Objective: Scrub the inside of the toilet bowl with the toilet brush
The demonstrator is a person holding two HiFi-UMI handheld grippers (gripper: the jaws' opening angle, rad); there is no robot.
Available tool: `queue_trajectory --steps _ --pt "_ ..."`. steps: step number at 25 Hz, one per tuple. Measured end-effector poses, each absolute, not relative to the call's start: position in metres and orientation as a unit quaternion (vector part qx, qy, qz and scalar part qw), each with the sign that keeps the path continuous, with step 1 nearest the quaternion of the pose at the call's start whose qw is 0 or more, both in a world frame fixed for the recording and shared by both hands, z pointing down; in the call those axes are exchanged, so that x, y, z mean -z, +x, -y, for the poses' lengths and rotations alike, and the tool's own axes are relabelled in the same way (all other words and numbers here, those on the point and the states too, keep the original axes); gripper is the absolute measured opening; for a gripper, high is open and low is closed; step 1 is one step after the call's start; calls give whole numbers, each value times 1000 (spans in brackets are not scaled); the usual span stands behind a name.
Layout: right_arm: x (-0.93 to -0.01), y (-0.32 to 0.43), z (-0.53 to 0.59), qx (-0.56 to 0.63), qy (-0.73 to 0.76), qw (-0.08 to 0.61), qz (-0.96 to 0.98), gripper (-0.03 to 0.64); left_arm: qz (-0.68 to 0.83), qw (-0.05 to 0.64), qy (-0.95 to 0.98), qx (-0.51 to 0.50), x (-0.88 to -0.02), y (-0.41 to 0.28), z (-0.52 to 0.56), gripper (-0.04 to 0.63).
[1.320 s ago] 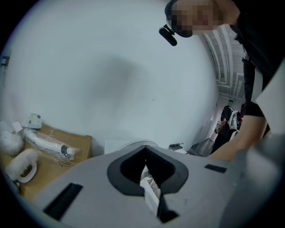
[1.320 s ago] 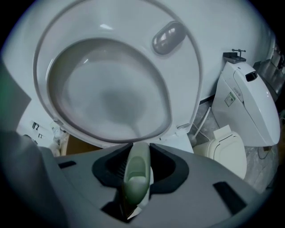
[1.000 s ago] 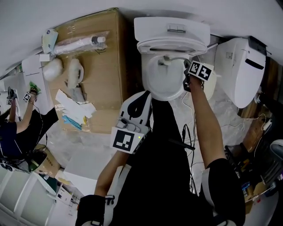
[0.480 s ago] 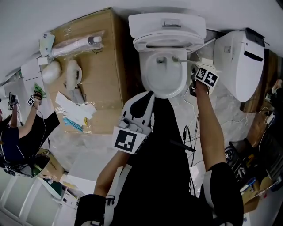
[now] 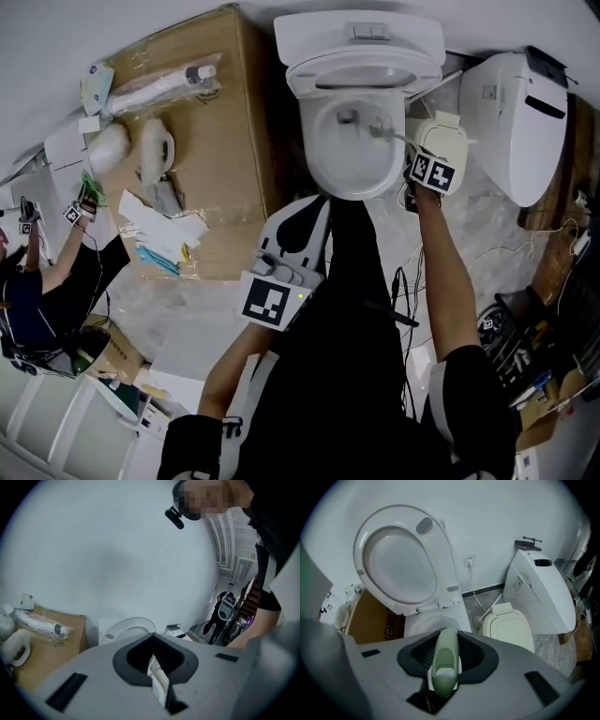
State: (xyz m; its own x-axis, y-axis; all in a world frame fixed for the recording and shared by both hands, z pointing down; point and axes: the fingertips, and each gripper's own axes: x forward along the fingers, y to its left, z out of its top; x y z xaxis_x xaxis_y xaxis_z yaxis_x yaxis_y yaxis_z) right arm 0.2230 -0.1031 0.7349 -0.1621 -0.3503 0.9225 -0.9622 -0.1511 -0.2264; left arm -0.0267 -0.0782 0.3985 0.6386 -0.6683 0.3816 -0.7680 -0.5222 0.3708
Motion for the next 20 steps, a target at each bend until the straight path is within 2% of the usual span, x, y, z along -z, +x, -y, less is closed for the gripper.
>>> queue_trajectory --steps 9,20 --pt "-751 199 104 -455 543 342 618 126 413 271 862 -112 -418 -39 56 8" --pt "-785 170 44 -439 463 446 628 126 420 279 857 -107 -427 -55 52 9"
